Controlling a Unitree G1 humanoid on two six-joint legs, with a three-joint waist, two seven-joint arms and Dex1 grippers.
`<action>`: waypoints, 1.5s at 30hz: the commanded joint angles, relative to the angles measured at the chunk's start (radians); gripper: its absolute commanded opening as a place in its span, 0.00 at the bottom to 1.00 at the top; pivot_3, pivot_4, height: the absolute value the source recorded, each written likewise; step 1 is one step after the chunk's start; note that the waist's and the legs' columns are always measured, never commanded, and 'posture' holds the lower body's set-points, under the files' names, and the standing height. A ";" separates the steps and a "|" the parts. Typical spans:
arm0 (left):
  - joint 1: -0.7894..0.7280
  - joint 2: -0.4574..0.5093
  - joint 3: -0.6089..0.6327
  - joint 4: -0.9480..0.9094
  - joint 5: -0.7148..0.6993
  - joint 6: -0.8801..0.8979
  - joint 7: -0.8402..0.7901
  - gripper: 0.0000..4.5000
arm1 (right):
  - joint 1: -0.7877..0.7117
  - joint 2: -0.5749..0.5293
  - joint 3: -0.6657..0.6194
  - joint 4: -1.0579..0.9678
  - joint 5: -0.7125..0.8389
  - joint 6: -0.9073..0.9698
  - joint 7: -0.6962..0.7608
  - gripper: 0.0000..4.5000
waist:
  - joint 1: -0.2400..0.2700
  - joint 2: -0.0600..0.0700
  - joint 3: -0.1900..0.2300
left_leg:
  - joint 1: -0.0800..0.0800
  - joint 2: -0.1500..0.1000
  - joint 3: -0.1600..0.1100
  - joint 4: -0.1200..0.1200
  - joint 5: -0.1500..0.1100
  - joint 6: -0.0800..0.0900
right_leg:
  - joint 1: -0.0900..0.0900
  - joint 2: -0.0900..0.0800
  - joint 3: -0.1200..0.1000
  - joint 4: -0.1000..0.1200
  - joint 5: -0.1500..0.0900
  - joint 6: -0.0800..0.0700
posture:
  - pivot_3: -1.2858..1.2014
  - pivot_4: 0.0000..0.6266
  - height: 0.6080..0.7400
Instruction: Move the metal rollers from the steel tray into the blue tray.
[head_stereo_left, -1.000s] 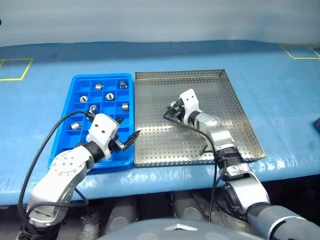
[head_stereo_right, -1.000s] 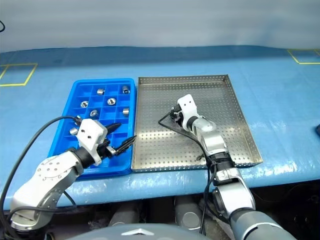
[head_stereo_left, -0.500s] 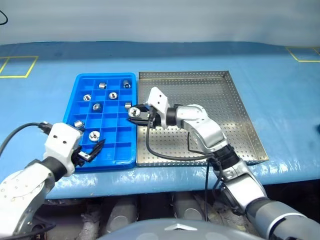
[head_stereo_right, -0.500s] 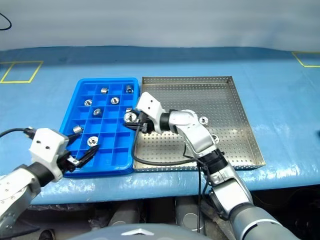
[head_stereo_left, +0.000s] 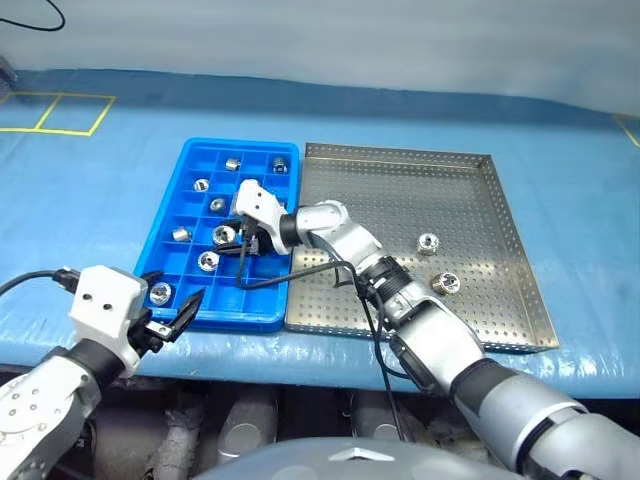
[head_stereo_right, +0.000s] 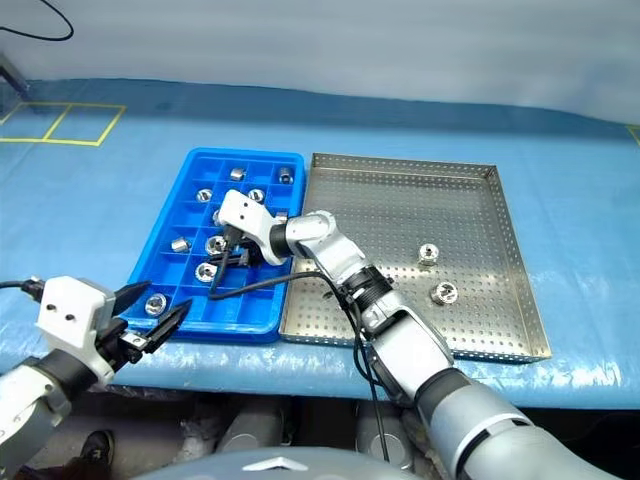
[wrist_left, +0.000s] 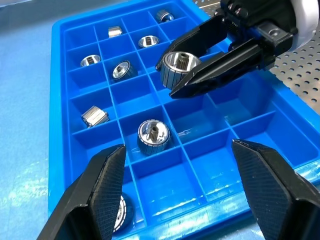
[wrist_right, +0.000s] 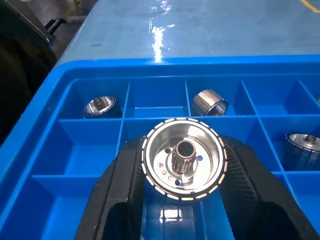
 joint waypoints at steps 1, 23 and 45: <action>0.023 0.033 -0.012 -0.032 -0.038 -0.065 0.058 0.82 | -0.057 0.023 -0.011 0.070 -0.041 -0.073 -0.021 0.38 | 0.006 0.000 0.000 | 0.000 0.000 0.000 -0.002 0.002 -0.003 | 0.000 0.000 0.000 0.000 0.000 -0.001 | 0.60 0.24 1.00; 0.040 0.115 -0.060 -0.032 -0.090 -0.098 0.161 0.82 | -0.174 0.048 -0.083 0.265 -0.125 -0.138 -0.082 0.38 | 0.010 0.000 0.000 | 0.005 0.001 -0.008 -0.013 0.007 -0.013 | -0.002 0.003 -0.013 0.012 -0.012 -0.018 | 0.60 0.24 1.00; 0.021 0.123 -0.071 -0.032 -0.091 -0.082 0.173 0.82 | -0.183 0.044 -0.124 0.294 -0.150 -0.164 -0.111 0.83 | 0.010 0.001 0.001 | 0.004 0.001 -0.018 -0.016 0.010 -0.018 | -0.002 0.003 -0.021 0.012 -0.013 -0.021 | 0.59 0.24 1.00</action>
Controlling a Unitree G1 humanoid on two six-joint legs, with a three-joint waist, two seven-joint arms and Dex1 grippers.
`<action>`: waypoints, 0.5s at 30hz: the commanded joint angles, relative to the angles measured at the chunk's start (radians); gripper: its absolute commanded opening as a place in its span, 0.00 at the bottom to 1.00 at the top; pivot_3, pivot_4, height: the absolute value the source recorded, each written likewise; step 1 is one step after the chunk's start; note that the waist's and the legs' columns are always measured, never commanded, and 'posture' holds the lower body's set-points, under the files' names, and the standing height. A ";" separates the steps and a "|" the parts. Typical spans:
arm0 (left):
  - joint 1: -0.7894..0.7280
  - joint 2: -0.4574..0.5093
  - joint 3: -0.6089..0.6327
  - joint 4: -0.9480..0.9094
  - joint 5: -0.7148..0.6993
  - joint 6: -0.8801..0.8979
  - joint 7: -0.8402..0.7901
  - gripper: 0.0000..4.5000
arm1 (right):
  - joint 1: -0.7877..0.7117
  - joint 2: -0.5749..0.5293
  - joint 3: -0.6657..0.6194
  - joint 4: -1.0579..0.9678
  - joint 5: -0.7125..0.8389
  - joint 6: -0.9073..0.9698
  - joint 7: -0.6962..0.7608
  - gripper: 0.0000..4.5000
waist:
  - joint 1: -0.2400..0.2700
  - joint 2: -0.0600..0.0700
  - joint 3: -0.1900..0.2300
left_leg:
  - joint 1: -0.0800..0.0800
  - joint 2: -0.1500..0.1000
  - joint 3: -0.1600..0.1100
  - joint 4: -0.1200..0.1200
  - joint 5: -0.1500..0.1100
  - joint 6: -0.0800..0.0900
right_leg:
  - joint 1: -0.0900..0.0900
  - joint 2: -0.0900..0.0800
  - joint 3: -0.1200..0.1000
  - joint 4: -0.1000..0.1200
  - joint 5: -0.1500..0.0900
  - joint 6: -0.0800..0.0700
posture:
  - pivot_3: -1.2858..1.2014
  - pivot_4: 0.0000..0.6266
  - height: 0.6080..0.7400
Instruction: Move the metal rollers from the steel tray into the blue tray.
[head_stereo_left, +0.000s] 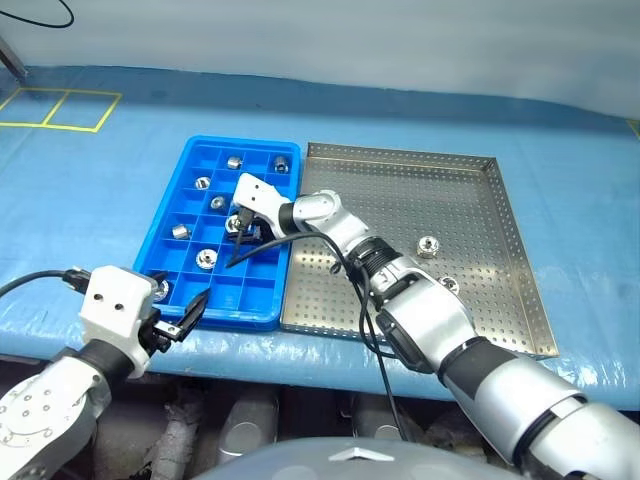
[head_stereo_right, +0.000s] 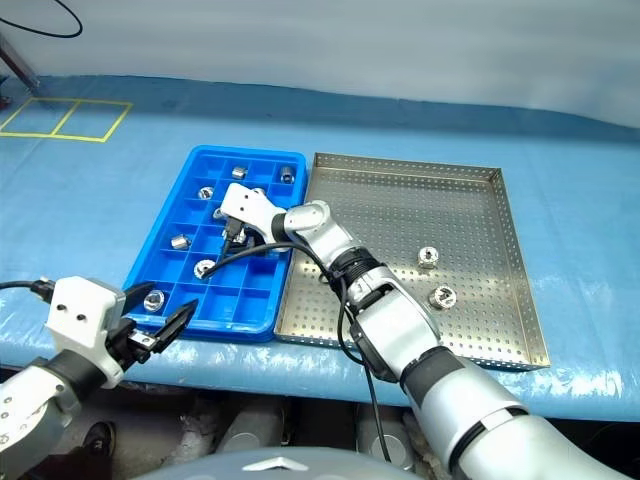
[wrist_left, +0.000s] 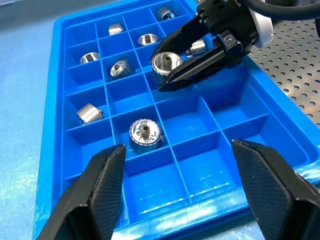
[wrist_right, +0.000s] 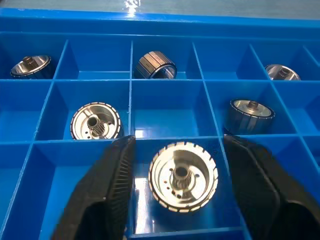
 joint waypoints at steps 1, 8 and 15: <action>-0.005 0.010 0.004 -0.032 0.007 0.000 -0.001 0.82 | -0.024 0.003 -0.025 -0.026 0.004 -0.030 -0.015 0.90 | 0.000 0.000 0.000 | 0.000 0.000 0.000 0.000 0.000 0.000 | 0.000 0.000 0.000 0.000 0.000 0.000 | 0.59 0.24 1.00; -0.036 0.007 -0.019 -0.032 0.007 0.009 -0.002 0.82 | 0.027 -0.023 -0.071 -0.192 0.053 -0.001 -0.014 0.96 | -0.001 0.000 0.000 | 0.000 0.000 -0.001 0.000 0.000 -0.001 | 0.000 0.000 0.000 0.000 0.000 0.000 | 0.58 0.24 1.00; -0.255 0.006 -0.153 0.039 0.042 0.056 -0.037 0.82 | 0.309 -0.245 -0.144 -0.788 0.085 0.212 -0.048 0.96 | 0.016 0.001 0.000 | -0.002 -0.001 -0.006 0.002 0.000 0.000 | 0.004 -0.004 -0.005 -0.001 0.000 0.001 | 0.54 0.24 1.00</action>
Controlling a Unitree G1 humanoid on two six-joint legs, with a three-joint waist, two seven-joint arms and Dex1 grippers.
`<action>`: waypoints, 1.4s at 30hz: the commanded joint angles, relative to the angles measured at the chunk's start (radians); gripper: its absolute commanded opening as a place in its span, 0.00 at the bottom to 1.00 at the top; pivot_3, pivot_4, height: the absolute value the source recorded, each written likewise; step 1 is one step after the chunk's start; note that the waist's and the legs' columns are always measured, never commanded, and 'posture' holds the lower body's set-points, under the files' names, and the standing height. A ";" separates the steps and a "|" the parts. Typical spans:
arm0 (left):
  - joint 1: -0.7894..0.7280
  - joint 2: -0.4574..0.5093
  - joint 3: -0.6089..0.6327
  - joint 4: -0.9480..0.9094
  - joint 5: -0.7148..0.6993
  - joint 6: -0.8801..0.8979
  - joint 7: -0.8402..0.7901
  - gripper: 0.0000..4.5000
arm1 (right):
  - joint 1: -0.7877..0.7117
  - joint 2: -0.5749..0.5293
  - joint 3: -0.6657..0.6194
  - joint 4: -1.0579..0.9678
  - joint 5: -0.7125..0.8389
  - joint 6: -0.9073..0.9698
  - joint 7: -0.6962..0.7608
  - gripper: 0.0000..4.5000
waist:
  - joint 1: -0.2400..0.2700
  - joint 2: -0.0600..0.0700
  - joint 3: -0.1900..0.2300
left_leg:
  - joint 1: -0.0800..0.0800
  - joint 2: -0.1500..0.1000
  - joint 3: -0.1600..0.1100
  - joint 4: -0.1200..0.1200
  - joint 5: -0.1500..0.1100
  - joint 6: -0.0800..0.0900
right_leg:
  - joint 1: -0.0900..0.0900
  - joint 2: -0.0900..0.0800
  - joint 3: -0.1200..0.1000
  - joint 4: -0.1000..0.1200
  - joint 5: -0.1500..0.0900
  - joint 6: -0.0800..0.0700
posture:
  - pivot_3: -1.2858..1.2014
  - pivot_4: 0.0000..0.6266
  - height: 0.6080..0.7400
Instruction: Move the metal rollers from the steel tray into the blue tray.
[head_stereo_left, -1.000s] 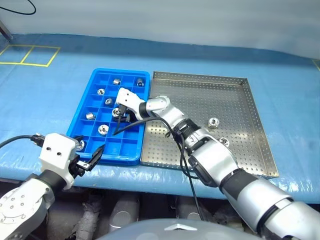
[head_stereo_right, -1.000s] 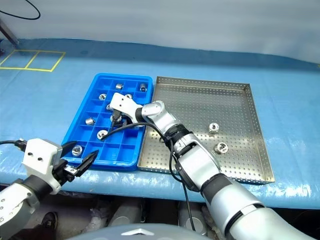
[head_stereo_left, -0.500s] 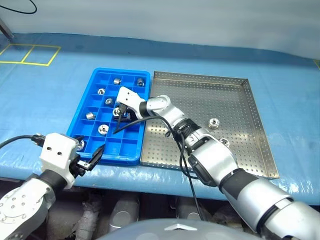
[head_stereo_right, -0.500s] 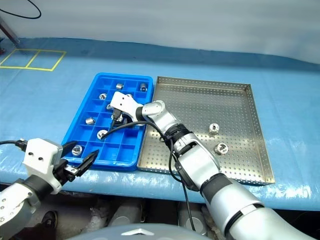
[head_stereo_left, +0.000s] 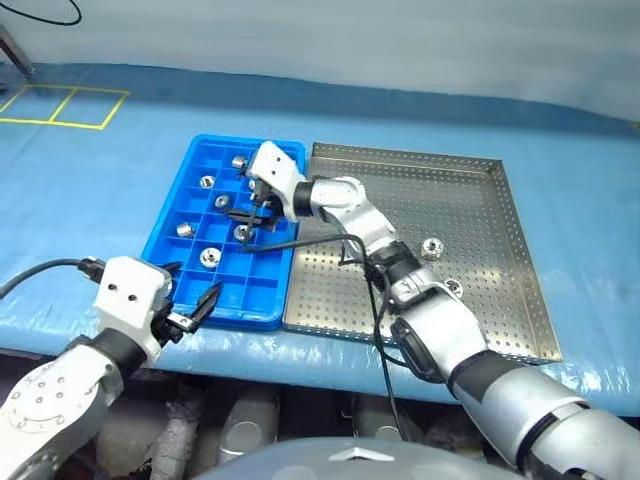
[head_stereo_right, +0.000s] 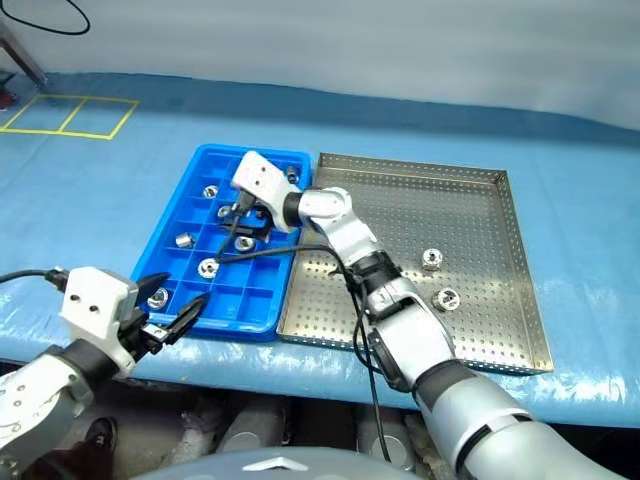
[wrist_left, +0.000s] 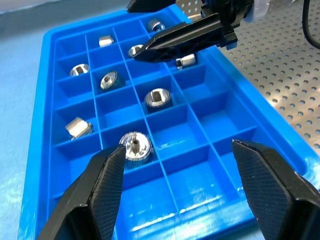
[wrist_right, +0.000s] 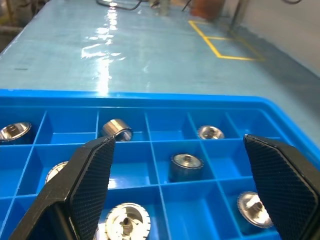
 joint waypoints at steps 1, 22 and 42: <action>-0.098 -0.002 -0.066 0.038 0.033 0.014 -0.027 0.82 | 0.115 -0.117 -0.068 -0.275 0.016 0.126 -0.031 0.96 | -0.002 0.000 0.000 | 0.000 0.000 0.001 0.001 0.000 0.000 | 0.000 0.000 0.000 0.000 0.000 0.000 | 0.53 0.24 1.00; -0.523 -0.120 -0.355 0.280 0.205 0.036 -0.232 0.82 | 0.545 -0.329 -0.250 -0.631 0.092 0.495 -0.257 0.96 | -0.159 0.000 0.000 | 0.004 0.003 0.025 0.007 -0.001 0.007 | -0.001 0.008 0.025 0.001 0.006 0.016 | 0.45 0.24 1.00; -0.469 -0.172 -0.324 0.240 0.262 0.060 -0.243 0.82 | 0.465 -0.335 -0.215 -0.395 0.081 0.449 -0.320 0.53 | -0.148 -0.001 0.000 | 0.004 0.002 0.030 0.008 -0.001 0.011 | -0.002 0.006 0.029 0.000 0.009 0.020 | 0.47 0.24 1.00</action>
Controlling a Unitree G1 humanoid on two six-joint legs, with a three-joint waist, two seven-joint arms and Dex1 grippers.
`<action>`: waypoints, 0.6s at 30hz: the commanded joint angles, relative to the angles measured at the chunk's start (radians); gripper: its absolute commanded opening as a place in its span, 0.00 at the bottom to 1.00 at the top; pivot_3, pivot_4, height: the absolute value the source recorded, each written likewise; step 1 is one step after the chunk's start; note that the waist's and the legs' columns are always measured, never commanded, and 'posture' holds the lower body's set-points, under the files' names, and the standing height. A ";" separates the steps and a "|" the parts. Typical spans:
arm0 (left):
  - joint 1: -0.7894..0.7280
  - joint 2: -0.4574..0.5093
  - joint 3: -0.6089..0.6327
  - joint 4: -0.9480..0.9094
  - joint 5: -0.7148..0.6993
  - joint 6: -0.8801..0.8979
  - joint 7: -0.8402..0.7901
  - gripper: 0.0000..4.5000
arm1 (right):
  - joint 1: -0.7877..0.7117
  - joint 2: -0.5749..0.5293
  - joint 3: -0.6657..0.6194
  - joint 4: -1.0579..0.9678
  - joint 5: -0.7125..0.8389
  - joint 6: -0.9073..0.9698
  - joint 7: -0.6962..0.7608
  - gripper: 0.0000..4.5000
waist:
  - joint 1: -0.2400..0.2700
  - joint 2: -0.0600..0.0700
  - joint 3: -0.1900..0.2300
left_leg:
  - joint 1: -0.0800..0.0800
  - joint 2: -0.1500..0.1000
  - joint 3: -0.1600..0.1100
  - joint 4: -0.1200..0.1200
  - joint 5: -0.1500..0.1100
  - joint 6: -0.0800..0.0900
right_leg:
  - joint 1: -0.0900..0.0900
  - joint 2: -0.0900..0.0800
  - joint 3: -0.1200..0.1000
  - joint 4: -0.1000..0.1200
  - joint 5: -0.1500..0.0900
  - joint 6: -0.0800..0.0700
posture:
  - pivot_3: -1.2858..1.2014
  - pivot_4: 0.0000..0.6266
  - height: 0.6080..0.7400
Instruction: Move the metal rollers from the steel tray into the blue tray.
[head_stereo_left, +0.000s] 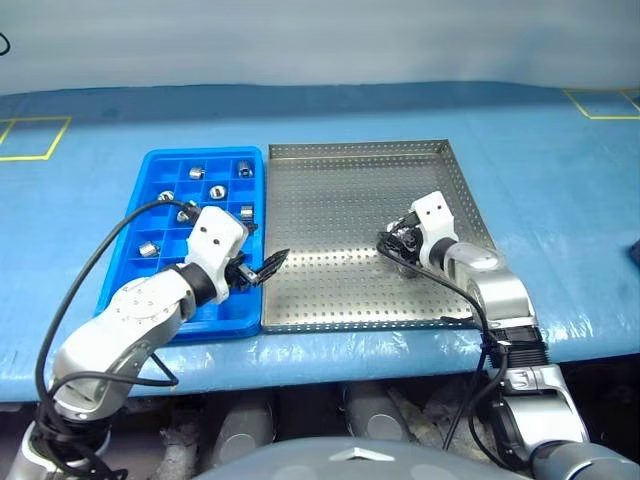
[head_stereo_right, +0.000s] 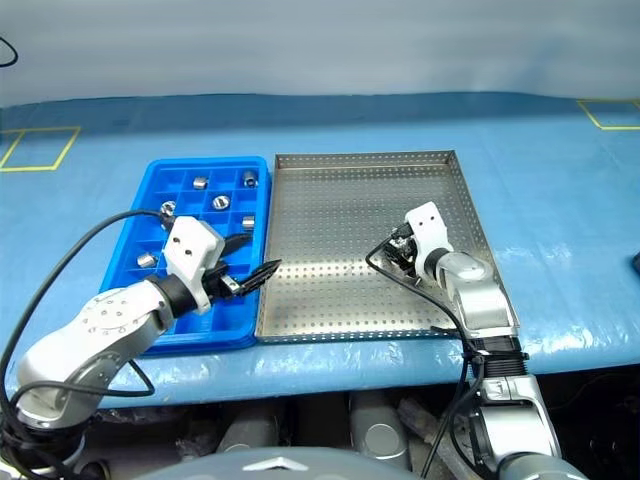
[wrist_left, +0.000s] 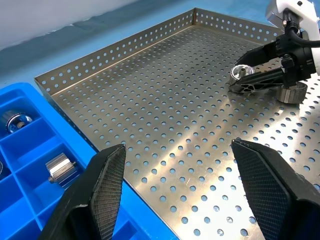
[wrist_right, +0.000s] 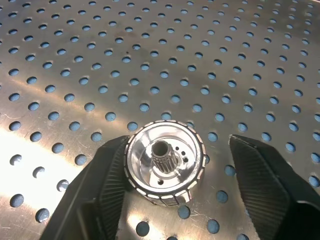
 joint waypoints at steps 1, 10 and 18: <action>0.001 -0.009 0.026 -0.047 0.009 -0.004 -0.001 0.82 | -0.008 -0.008 0.003 -0.028 0.000 -0.007 -0.012 0.48 | 0.000 0.000 0.000 | 0.000 0.000 0.000 0.000 0.000 0.000 | 0.000 0.000 0.000 0.000 0.000 0.000 | 0.47 0.24 1.00; -0.001 -0.014 0.026 -0.045 0.016 -0.003 -0.006 0.82 | -0.019 0.001 -0.025 -0.156 0.048 -0.004 -0.025 0.38 | -0.001 0.000 0.000 | -0.001 0.000 0.000 0.000 0.000 0.000 | -0.001 0.000 0.000 0.000 0.000 0.000 | 0.47 0.24 1.00; 0.057 0.002 0.075 -0.080 0.012 0.008 0.001 0.82 | -0.074 0.006 0.048 -0.309 0.120 0.012 0.069 0.38 | -0.002 0.000 0.000 | 0.000 0.000 0.000 0.000 0.000 0.000 | -0.001 0.000 0.000 0.000 0.000 0.001 | 0.48 0.24 1.00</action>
